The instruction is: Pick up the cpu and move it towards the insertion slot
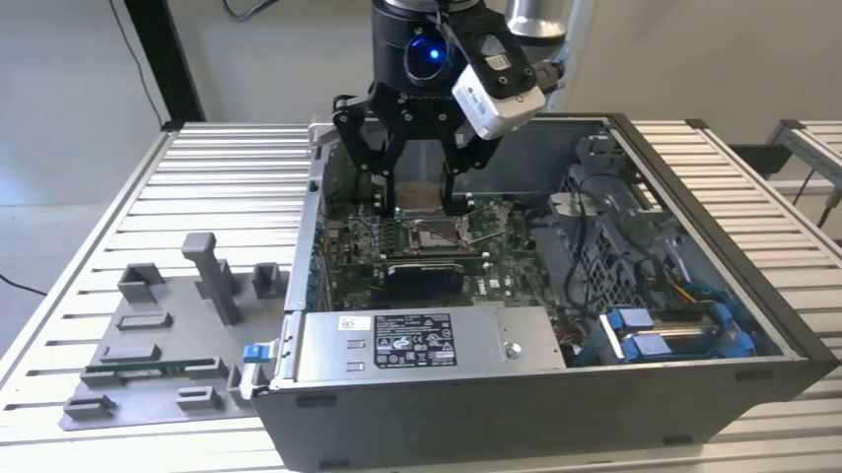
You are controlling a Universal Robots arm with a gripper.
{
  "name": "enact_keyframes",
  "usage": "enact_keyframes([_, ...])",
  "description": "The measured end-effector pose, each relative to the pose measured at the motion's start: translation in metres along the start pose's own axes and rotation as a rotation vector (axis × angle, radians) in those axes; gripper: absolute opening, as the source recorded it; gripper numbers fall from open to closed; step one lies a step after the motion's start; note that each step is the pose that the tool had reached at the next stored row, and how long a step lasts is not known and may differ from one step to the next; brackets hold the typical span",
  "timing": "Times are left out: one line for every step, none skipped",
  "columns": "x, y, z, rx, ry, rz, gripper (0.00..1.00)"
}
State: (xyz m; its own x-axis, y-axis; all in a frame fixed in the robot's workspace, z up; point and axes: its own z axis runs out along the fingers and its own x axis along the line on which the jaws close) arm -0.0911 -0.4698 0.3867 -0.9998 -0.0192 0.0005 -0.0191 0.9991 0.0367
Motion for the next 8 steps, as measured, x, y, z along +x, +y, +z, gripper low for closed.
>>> enact_keyframes([-0.0028,-0.0001,0.0000,0.0001,0.0000,0.000,0.00])
enact_keyframes([-0.0057,-0.0001,-0.0001,0.0001,0.0000,0.000,0.00])
enact_keyframes([-0.0088,-0.0002,-0.0001,0.0001,0.0001,0.000,0.00])
enact_keyframes([-0.0115,-0.0002,-0.0001,0.0001,0.0001,0.000,0.00])
enact_keyframes([-0.0144,-0.0003,-0.0001,0.0001,0.0001,0.000,0.00])
enact_keyframes([-0.0173,-0.0003,-0.0001,0.0001,0.0001,0.000,0.00])
enact_keyframes([-0.0202,-0.0004,-0.0001,0.0001,0.0001,0.000,0.00])
enact_keyframes([-0.0234,-0.0005,-0.0001,0.0001,0.0000,0.000,0.00])
